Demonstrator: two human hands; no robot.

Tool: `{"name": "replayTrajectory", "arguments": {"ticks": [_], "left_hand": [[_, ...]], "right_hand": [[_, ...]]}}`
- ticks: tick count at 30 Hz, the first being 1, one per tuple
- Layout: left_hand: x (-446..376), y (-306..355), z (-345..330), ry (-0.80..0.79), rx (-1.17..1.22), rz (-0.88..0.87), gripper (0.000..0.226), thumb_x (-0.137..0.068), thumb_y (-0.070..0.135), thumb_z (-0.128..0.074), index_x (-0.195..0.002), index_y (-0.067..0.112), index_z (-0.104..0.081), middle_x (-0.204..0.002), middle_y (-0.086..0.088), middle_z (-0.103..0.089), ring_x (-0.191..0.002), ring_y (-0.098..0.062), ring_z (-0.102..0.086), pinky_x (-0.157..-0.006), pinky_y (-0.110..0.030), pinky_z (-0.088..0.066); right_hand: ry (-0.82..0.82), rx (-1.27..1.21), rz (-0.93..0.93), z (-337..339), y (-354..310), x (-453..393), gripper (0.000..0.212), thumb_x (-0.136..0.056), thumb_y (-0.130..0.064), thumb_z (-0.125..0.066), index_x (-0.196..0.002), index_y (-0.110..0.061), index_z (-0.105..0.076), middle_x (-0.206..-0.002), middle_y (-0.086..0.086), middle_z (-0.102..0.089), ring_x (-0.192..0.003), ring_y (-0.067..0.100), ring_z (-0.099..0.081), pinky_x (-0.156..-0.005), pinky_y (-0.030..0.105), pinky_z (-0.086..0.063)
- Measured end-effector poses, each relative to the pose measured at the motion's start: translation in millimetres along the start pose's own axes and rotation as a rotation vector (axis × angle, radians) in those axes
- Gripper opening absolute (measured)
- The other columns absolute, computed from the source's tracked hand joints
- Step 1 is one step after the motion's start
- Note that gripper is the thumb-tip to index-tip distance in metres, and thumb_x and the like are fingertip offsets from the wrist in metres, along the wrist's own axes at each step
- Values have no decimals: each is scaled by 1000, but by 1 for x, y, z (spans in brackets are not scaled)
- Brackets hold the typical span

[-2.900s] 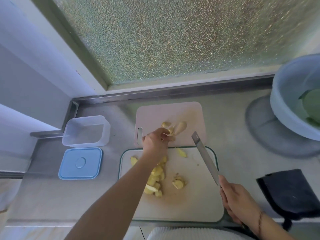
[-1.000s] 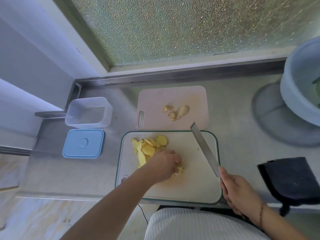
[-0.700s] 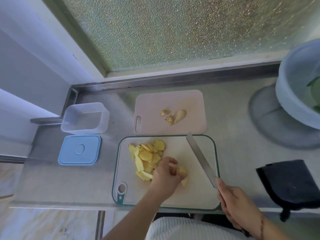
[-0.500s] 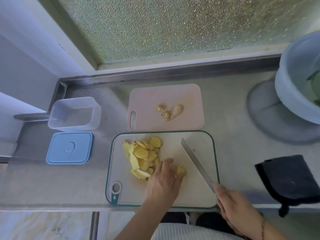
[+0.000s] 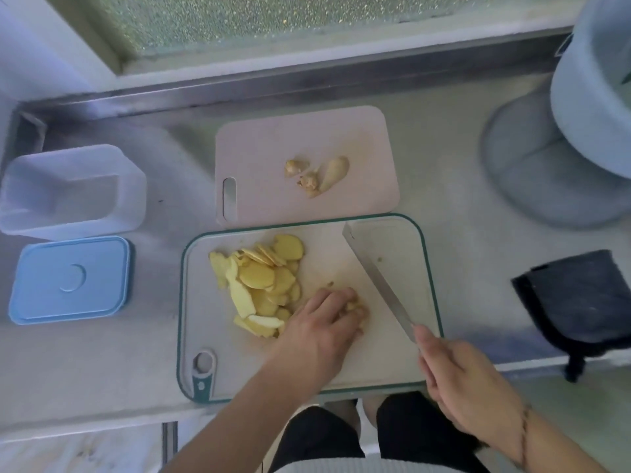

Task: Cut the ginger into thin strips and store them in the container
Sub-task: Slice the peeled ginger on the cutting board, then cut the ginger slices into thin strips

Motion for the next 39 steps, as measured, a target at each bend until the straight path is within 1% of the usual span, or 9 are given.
{"name": "replayTrajectory", "arguments": {"ticks": [5,11,15,19,21,25,30,35,39], "left_hand": [[-10,0,11,1,31,-45,17,-96,17,-54,-96,9,-69,-110,-10,-62,-87,-24,-59,-82,-35,-54],[-2,-13,30,-28,58,-115,16,-99,11,-57,-99,4,-72,-102,-10,-68,-87,-24,-65,-76,-33,-56],[17,-34,58,146,-33,-30,8,-91,7,-70,-96,2,-74,-101,-11,-69,-88,-25,-67,-79,-32,-56],[45,-56,71,264,-231,61,18,-85,9,-74,-102,12,-70,-110,-11,-68,-98,-35,-59,-84,-45,-51],[53,-55,71,257,-295,79,20,-86,18,-71,-105,20,-66,-114,-7,-67,-98,-37,-56,-84,-44,-46],[52,-37,67,268,-280,85,18,-90,22,-66,-108,20,-64,-116,-4,-65,-101,-36,-57,-83,-46,-47],[24,0,28,-1,-118,-170,27,-96,7,-62,-121,6,-71,-129,-10,-66,-112,-33,-62,-95,-42,-51],[4,0,6,-11,8,-66,23,-91,-3,-71,-113,3,-73,-121,-11,-67,-105,-31,-64,-90,-39,-54],[-2,5,0,34,57,-25,15,-89,-2,-74,-104,1,-75,-114,-12,-70,-102,-34,-66,-87,-41,-54]], "right_hand": [[7,-8,-1,-2,-3,3,76,-69,-87,-20,-58,-14,-37,-42,-6,-30,-37,6,-31,-47,26,-28],[0,-51,-19,0,-7,3,69,-79,-77,-23,-60,-13,-38,-40,-7,-28,-35,7,-30,-40,15,-24],[-11,-56,-13,0,-10,4,76,-68,-87,-24,-60,-12,-37,-41,-7,-27,-34,7,-29,-37,16,-27],[-33,-30,-5,-5,-13,8,68,-78,-76,-23,-58,-12,-37,-38,-7,-31,-36,6,-33,-43,15,-27],[-20,7,9,-5,-13,9,64,-79,-71,-23,-57,-13,-38,-39,-7,-33,-38,6,-34,-48,21,-32],[-34,-45,-22,-1,-13,10,61,-80,-70,-27,-60,-12,-34,-40,-7,-28,-35,7,-30,-40,15,-25],[-26,7,1,2,-11,7,64,-81,-71,-23,-61,-11,-37,-43,-4,-28,-36,8,-30,-40,16,-25],[24,40,36,4,-11,7,74,-71,-85,-16,-55,-15,-36,-44,0,-36,-42,10,-37,-48,23,-33],[63,156,53,-13,-19,14,85,-73,-85,-2,-63,-20,-57,-53,0,-52,-57,4,-52,-60,20,-39]]}}
Point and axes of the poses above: each hand's wrist, its own x-axis away from the middle knuckle, its own z-axis out of the back of the hand, y = z × x, the point moved 1 cm from there along -x, towards the middle knuckle
